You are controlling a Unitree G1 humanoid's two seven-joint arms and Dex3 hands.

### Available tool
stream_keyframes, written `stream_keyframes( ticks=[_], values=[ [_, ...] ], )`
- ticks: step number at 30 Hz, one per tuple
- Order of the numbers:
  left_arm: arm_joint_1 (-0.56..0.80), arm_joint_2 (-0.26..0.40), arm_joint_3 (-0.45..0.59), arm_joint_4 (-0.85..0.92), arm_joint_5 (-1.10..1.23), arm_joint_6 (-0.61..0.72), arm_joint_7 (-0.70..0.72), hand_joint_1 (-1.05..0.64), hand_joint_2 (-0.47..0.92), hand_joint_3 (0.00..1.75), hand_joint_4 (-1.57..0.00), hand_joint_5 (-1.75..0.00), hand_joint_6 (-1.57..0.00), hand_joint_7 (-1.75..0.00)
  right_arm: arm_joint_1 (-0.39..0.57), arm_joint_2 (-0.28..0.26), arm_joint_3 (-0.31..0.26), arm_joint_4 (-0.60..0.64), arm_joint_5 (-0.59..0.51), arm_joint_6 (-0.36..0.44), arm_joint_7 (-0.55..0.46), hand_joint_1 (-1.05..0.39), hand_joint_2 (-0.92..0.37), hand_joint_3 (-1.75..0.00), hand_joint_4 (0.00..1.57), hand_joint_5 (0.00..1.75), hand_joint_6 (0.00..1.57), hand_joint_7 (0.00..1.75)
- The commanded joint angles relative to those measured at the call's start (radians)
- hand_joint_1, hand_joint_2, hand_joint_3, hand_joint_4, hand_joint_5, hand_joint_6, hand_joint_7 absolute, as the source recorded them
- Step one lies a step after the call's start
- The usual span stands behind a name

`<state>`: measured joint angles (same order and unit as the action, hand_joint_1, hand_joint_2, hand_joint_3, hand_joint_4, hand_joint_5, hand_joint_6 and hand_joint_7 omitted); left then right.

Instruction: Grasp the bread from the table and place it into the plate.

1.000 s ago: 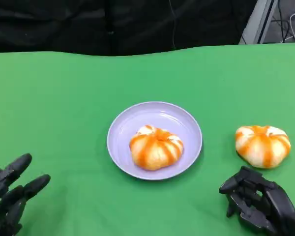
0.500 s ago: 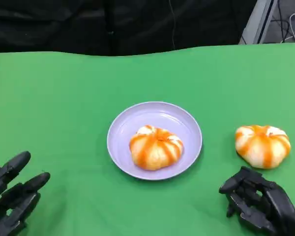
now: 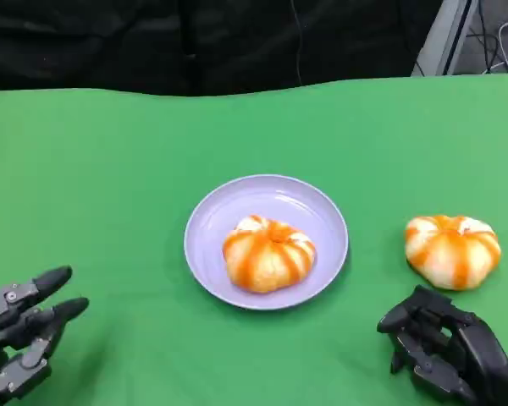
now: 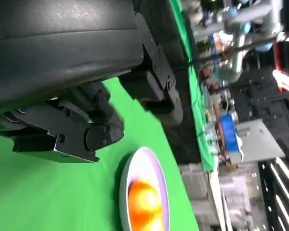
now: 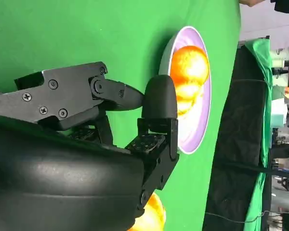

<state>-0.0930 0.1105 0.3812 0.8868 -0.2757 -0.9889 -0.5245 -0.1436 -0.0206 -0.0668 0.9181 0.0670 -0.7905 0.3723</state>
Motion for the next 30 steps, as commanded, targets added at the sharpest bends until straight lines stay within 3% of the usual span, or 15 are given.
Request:
stream_keyframes(
  ticks=[1, 4, 10, 30],
  values=[
    [-0.018, 0.017, -0.015, 0.024, 0.048, -0.036, 0.08, 0.14, 0.54, 1.2, -1.1, -1.15, -1.2, -0.79, 0.015, -0.015, -0.004, -0.005, 0.005, 0.006, -0.007, -0.28, -0.92, -0.48, 0.64, 1.75, 0.65, 1.29],
    [-0.016, 0.02, -0.031, 0.017, 0.051, -0.03, 0.089, 0.13, 0.54, 1.2, -1.07, -1.32, -1.08, -1.08, 0.015, -0.016, -0.004, -0.006, 0.008, 0.011, -0.005, -0.29, -0.92, -0.48, 0.64, 1.75, 0.65, 1.3],
    [-0.013, 0.033, -0.049, 0.021, 0.057, -0.03, 0.099, 0.11, 0.52, 1.25, -1.02, -1.48, -0.98, -1.27, 0.011, -0.015, -0.006, 0.002, 0.011, 0.001, -0.001, -0.28, -0.92, -0.47, 0.63, 1.75, 0.65, 1.3],
    [0.009, 0.036, -0.084, 0.003, 0.075, -0.04, 0.132, 0.11, 0.48, 1.31, -0.98, -1.51, -0.96, -1.3, 0.025, -0.019, -0.008, -0.021, 0.02, 0.015, 0.002, -0.27, -0.92, -0.48, 0.63, 1.75, 0.65, 1.29]
  ],
)
